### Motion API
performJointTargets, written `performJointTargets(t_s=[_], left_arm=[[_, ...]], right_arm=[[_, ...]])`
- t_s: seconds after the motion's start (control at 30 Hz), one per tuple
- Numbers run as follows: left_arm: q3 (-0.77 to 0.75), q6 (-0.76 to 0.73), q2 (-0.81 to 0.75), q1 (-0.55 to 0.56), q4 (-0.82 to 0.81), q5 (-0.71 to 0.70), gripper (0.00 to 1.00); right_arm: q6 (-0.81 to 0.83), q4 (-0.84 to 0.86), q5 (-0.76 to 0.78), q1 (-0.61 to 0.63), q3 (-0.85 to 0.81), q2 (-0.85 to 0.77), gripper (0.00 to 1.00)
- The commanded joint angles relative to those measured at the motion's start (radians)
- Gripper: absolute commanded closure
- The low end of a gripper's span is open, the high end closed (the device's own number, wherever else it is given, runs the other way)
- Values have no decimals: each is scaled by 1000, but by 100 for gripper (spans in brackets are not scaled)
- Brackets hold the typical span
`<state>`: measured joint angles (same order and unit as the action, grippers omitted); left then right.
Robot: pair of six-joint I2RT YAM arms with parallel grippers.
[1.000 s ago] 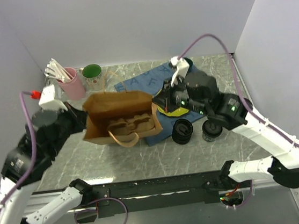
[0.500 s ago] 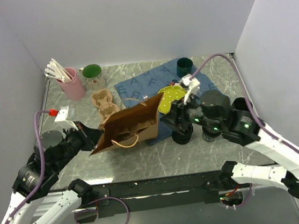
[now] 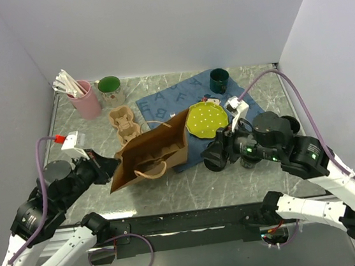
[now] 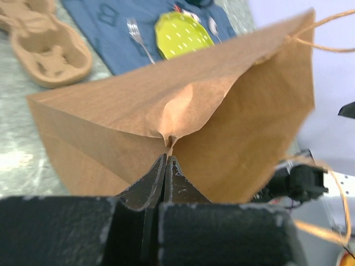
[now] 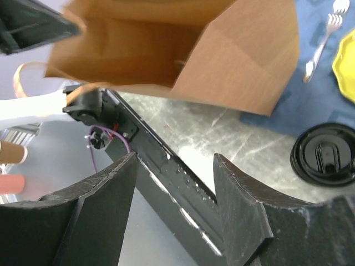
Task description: Pack the takeout coffee
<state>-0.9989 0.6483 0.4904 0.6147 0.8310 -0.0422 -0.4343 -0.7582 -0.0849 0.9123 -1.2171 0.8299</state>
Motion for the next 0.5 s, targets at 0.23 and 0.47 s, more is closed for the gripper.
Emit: performJointTargets(t_s=[0.23,0.47], left_arm=[[-29,7,4,-1,-16,-122,99],[-6,-16,-21,-1,-84,-145,99]], right_arm=[[-233,-156,201,58,-306,285,35],[-288,-242,362,164,-401,414,35]])
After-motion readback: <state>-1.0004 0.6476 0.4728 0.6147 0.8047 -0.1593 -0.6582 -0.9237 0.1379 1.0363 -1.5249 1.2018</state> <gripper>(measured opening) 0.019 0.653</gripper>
